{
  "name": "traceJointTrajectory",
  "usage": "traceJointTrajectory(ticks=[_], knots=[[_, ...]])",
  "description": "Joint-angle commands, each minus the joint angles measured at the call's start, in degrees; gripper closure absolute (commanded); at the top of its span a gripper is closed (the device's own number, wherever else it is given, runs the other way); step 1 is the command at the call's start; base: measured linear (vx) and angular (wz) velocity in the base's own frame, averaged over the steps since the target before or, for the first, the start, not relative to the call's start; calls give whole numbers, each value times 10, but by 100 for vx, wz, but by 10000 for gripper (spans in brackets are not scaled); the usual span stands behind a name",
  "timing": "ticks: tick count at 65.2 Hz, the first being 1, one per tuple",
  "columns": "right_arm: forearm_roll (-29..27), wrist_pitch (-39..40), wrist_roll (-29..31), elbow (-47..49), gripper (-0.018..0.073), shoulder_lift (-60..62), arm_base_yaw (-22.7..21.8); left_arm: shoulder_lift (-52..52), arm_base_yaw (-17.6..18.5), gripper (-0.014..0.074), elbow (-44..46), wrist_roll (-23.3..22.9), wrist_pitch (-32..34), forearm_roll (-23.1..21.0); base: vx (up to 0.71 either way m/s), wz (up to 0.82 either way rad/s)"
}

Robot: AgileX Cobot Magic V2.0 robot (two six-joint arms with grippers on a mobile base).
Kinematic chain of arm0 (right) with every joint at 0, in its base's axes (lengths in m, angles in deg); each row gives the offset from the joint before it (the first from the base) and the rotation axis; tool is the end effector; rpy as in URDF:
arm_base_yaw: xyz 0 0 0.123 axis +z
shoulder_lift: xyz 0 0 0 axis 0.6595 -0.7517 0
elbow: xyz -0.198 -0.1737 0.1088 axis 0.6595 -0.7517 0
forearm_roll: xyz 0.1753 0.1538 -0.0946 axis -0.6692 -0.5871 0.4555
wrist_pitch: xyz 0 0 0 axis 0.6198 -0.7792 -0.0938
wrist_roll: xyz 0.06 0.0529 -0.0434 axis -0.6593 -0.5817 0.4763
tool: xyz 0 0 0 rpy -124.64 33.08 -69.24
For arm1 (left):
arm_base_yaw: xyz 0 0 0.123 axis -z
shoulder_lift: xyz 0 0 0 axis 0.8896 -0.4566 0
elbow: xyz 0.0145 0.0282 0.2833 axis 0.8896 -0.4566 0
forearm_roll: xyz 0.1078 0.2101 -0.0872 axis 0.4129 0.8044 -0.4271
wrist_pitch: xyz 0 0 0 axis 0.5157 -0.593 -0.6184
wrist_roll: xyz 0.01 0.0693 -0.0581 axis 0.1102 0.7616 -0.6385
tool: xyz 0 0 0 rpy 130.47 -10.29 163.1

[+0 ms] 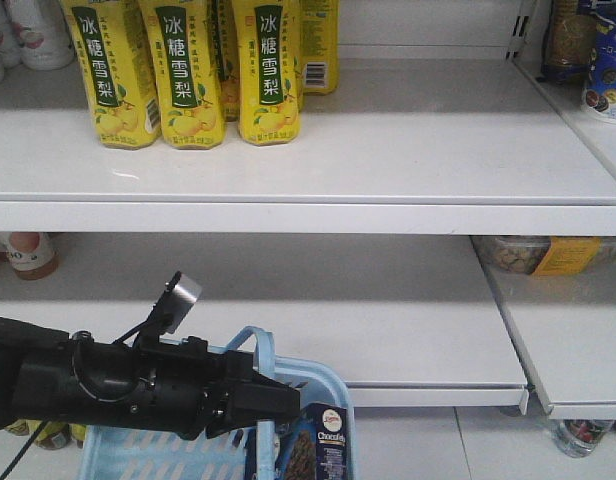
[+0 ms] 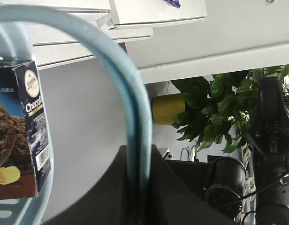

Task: Left arm holds basket, right arm returns cookies

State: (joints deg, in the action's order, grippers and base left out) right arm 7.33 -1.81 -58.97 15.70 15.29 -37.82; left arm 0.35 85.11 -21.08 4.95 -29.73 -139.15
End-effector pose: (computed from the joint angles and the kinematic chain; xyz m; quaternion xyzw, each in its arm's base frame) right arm 0.0568 0.0033 0.1986 -0.0210 0.7023 0.0205 0.7113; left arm 0.2184 -0.1657 0.2054 0.0247 0.8347 -0.5382 0.1139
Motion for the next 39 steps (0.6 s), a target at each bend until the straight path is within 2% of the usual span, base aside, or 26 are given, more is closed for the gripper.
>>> traceJointTrajectory(ticks=[1, 39], knots=[[5, 43, 1, 0, 567, 6, 0, 26, 1, 603, 14, 11, -31, -56, 0, 0], [6, 43, 1, 0, 567, 6, 0, 26, 1, 603, 14, 11, -31, -56, 0, 0]])
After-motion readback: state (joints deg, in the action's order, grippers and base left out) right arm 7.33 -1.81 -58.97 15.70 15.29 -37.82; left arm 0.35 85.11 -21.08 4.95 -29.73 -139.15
